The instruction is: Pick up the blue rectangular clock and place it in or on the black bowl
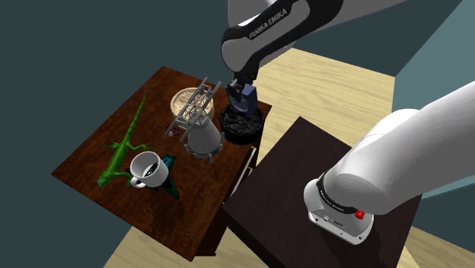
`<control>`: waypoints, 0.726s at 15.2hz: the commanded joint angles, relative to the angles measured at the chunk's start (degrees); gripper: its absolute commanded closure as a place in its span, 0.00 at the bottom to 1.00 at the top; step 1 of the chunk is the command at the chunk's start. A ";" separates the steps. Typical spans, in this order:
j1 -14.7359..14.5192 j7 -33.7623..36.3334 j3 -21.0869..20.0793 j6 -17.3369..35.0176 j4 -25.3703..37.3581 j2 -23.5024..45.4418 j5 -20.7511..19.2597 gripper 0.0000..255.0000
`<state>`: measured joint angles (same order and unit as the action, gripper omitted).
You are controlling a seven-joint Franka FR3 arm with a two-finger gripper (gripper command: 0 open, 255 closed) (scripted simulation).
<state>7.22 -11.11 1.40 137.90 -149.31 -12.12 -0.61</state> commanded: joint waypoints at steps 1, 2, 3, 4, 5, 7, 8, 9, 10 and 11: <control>0.96 -2.13 1.34 0.24 1.33 1.53 -0.32 1.00; 0.95 -2.15 1.34 1.14 1.07 2.17 -0.30 1.00; 0.95 -2.17 1.36 2.04 0.82 2.82 -0.27 1.00; 0.94 -2.19 1.37 2.94 0.58 3.48 -0.24 1.00; 0.93 -2.22 1.38 3.85 0.35 4.16 -0.21 1.00; 0.91 -2.27 1.40 5.66 -0.05 5.57 -0.13 1.00; 0.91 -2.30 1.40 6.57 -0.23 6.29 -0.09 1.00; 0.90 -2.34 1.41 7.47 -0.40 7.03 -0.04 1.00; 0.89 -2.37 1.42 8.38 -0.55 7.79 0.01 1.00; 0.88 -2.41 1.42 9.28 -0.69 8.56 0.06 1.00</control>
<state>8.06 -13.35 2.74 146.13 -149.89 -4.45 -0.61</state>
